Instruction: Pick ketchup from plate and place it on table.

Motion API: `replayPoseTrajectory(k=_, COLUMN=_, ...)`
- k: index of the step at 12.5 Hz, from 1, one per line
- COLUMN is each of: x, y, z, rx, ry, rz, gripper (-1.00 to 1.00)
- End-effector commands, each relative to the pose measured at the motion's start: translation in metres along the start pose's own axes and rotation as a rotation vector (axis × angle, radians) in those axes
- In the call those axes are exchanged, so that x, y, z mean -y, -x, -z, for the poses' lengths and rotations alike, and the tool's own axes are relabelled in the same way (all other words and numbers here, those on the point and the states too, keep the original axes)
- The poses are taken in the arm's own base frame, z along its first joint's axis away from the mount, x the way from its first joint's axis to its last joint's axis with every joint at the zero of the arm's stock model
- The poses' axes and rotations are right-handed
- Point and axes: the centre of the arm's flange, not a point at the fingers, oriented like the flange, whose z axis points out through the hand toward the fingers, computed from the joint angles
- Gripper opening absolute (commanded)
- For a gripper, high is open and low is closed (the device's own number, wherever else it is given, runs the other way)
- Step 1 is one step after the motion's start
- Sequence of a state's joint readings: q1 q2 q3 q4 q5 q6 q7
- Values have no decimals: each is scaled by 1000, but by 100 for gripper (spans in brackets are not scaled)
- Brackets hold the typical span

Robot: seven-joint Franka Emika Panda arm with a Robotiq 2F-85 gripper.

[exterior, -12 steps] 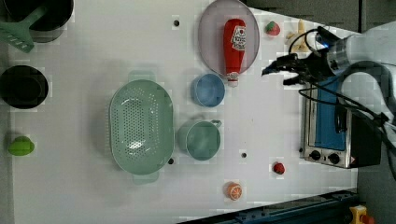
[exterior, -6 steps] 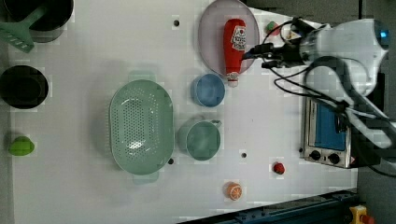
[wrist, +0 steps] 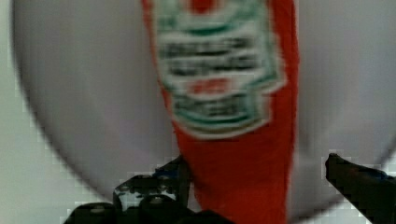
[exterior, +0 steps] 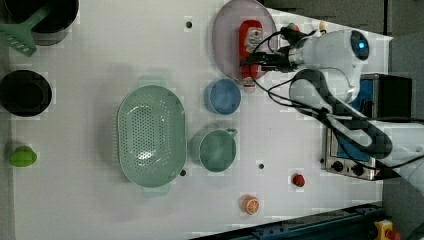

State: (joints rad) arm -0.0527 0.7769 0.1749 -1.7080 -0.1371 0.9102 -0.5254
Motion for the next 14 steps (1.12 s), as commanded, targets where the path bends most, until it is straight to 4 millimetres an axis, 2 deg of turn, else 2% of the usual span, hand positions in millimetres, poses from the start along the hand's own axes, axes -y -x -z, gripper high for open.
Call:
replayPoseTrajectory(k=1, x=11, y=-23, z=28, rx=-118, ry=-4, rz=83, gripper=100)
replayPoseTrajectory(k=4, x=12, y=-24, z=12, rx=-116, ry=-7, rz=85, gripper=100)
replayPoseTrajectory(k=5, x=13, y=-24, z=11, rx=-120, ry=-9, rz=87, gripper=91)
replayPoseTrajectory(k=8, x=13, y=-27, z=15, rx=-130, ry=-8, rz=85, gripper=21)
replayPoseTrajectory(k=10, x=13, y=-30, z=20, rx=-141, ry=-10, rz=85, gripper=21)
replayPoseTrajectory(k=12, x=15, y=-40, z=42, rx=-178, ry=-14, rz=83, gripper=21)
replayPoseTrajectory(k=14, x=14, y=-52, z=82, rx=-219, ry=-15, rz=59, gripper=21)
